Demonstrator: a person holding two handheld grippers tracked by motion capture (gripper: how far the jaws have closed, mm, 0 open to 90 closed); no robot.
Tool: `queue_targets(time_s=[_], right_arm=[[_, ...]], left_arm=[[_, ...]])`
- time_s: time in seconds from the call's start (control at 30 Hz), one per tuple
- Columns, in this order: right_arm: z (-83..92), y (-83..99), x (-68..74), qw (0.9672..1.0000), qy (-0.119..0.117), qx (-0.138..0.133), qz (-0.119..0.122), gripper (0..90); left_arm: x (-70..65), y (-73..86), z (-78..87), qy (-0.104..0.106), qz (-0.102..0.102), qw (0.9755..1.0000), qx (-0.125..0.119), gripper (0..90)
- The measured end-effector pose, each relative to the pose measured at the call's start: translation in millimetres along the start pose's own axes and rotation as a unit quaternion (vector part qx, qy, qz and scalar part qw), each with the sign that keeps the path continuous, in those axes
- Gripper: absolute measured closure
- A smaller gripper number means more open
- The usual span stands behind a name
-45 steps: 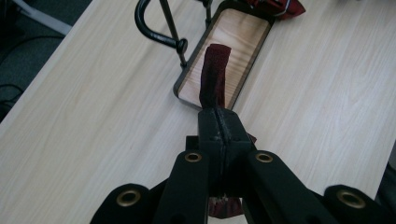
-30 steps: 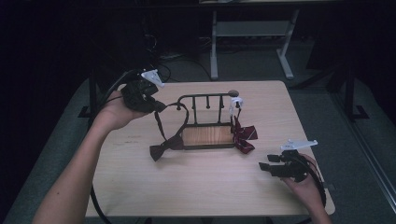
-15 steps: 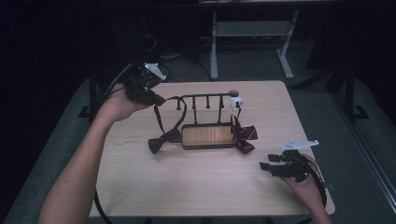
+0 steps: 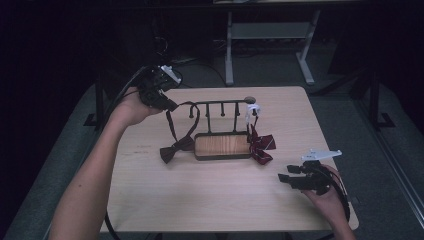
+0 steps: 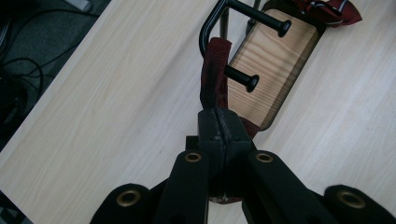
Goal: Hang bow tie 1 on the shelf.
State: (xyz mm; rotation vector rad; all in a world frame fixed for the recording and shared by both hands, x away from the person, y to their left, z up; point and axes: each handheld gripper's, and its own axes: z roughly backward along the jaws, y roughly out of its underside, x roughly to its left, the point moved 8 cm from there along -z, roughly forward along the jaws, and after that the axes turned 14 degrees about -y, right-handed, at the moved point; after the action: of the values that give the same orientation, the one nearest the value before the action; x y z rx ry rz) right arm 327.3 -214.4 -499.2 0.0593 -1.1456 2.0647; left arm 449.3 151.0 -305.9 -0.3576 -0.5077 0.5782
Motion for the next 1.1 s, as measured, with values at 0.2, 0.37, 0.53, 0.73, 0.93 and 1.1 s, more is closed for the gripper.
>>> queue_targets(time_s=[0.2, 0.37, 0.53, 0.73, 0.93, 1.1], right_arm=[[0.2, 0.4, 0.3, 1.0000, -0.001, 0.001, -0.004, 43.8], [0.5, 0.9, -0.6, 1.0000, -0.001, 0.002, -0.005, 43.8], [0.0, 1.3, -1.0, 1.0000, -0.002, 0.003, -0.006, 43.8], [-0.1, 1.4, -1.7, 1.0000, -0.002, 0.002, -0.005, 43.8], [0.3, 1.2, -1.6, 1.0000, -0.002, 0.000, -0.007, 43.8], [0.8, 1.8, -2.9, 1.0000, -0.003, 0.001, -0.006, 43.8]], left_arm=[[2.8, -1.4, -5.2, -0.003, 0.003, 1.0000, 0.009, 89.5], [4.1, -1.5, -8.8, -0.006, 0.004, 0.9999, 0.015, 89.4], [7.7, 0.5, -12.6, -0.011, 0.008, 0.9997, 0.022, 89.4], [10.3, 3.4, -18.6, -0.013, 0.013, 0.9994, 0.028, 88.9], [10.4, 3.9, -23.9, -0.012, 0.010, 0.9993, 0.033, 88.9], [9.6, 2.0, -24.8, -0.012, 0.014, 0.9993, 0.031, 87.9]])
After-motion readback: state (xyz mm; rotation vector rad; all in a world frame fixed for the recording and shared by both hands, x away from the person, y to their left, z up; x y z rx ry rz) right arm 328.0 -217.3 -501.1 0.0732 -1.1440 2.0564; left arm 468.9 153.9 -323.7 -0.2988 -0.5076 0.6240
